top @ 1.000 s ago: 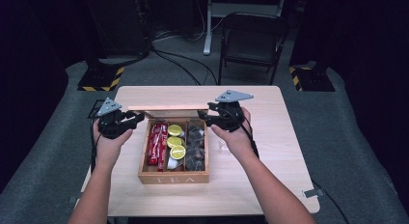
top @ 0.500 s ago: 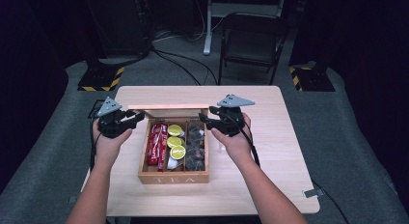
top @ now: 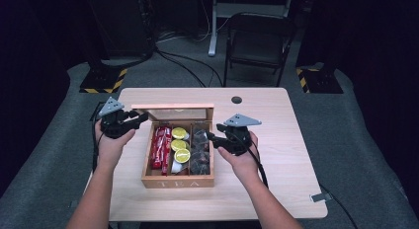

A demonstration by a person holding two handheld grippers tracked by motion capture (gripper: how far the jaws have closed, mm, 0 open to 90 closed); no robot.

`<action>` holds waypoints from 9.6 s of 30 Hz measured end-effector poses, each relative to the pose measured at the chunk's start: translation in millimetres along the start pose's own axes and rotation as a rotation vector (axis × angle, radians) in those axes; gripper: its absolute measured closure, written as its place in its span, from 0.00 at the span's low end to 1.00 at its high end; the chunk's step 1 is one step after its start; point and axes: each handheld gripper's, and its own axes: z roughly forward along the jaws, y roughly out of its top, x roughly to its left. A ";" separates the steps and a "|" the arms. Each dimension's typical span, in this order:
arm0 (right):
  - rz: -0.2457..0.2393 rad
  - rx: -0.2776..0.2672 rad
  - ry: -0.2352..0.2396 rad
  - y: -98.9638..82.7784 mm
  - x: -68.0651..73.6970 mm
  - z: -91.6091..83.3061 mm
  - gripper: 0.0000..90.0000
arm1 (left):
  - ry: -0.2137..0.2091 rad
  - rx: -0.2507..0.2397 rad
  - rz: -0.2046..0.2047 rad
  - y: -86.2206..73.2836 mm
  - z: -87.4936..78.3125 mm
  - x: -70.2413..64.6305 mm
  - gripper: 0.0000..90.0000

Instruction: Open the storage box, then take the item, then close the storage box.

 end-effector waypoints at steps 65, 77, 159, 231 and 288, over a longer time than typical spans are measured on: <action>-0.122 0.195 0.057 -52.5 32.0 62.5 0.60 | -0.023 0.005 -0.014 -1.1 0.9 2.9 0.65; -0.130 0.231 0.060 -58.6 31.5 71.6 0.57 | -0.023 0.004 -0.015 -1.2 1.0 3.0 0.65; -0.122 0.099 -0.039 -20.2 -14.1 7.3 0.99 | -0.035 0.003 -0.021 -2.4 2.1 5.0 0.65; -0.061 0.187 -0.169 -46.9 -54.1 10.0 0.67 | -0.033 0.005 -0.021 -4.6 2.9 4.4 0.65; -0.147 0.004 -0.037 7.3 -12.8 23.4 0.53 | -0.023 -0.010 0.035 -9.5 -34.0 -22.2 0.62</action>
